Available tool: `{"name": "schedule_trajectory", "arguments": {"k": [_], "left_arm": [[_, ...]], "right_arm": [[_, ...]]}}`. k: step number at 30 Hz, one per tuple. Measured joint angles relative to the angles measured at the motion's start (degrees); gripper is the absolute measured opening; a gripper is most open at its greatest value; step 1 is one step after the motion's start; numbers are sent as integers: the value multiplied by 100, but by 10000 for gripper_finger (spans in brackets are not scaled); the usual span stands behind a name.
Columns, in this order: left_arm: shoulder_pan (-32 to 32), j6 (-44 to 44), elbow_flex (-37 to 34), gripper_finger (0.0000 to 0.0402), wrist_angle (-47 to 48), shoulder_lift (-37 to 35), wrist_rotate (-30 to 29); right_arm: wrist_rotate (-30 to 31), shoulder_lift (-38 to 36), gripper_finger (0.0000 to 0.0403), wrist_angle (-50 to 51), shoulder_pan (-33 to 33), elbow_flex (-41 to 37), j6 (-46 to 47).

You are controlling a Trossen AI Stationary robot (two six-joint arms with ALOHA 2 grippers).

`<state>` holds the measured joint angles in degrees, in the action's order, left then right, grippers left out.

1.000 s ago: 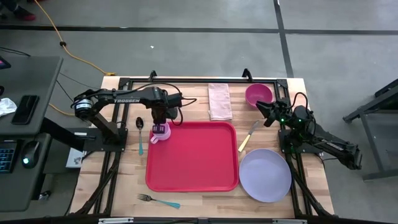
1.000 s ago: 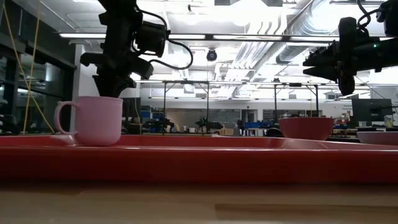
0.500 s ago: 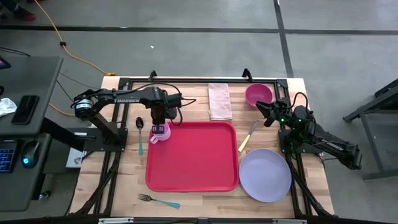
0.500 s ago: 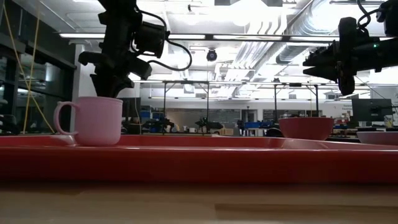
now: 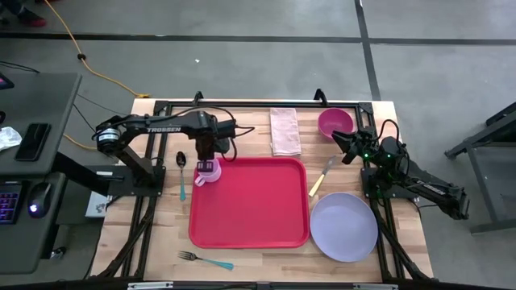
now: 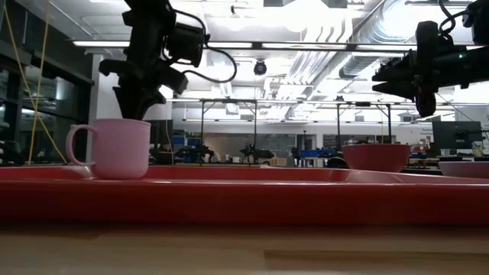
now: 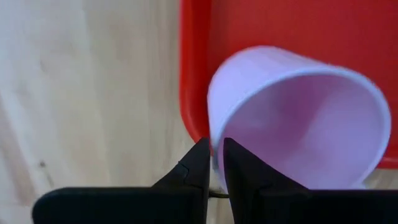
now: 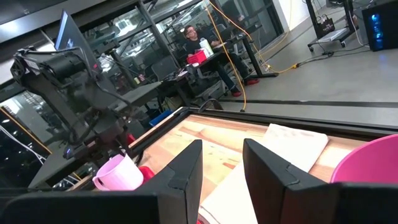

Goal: Set up tray
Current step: Put the purple mug on the top left of the red serving tray, then put the blue plate on the red serving tray to the bottom right of the purple mug

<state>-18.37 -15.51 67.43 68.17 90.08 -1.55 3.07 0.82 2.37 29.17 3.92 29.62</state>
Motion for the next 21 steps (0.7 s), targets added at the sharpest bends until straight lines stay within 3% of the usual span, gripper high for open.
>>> {"name": "schedule_trajectory", "arguments": {"k": [14,21], "left_arm": [[0,160,1122,76,1143,0,-52],[0,707,1999,74,1758,0,101]], "right_arm": [[-2,2,94,0,0,0,1],[-2,2,94,0,0,0,-8]]}}
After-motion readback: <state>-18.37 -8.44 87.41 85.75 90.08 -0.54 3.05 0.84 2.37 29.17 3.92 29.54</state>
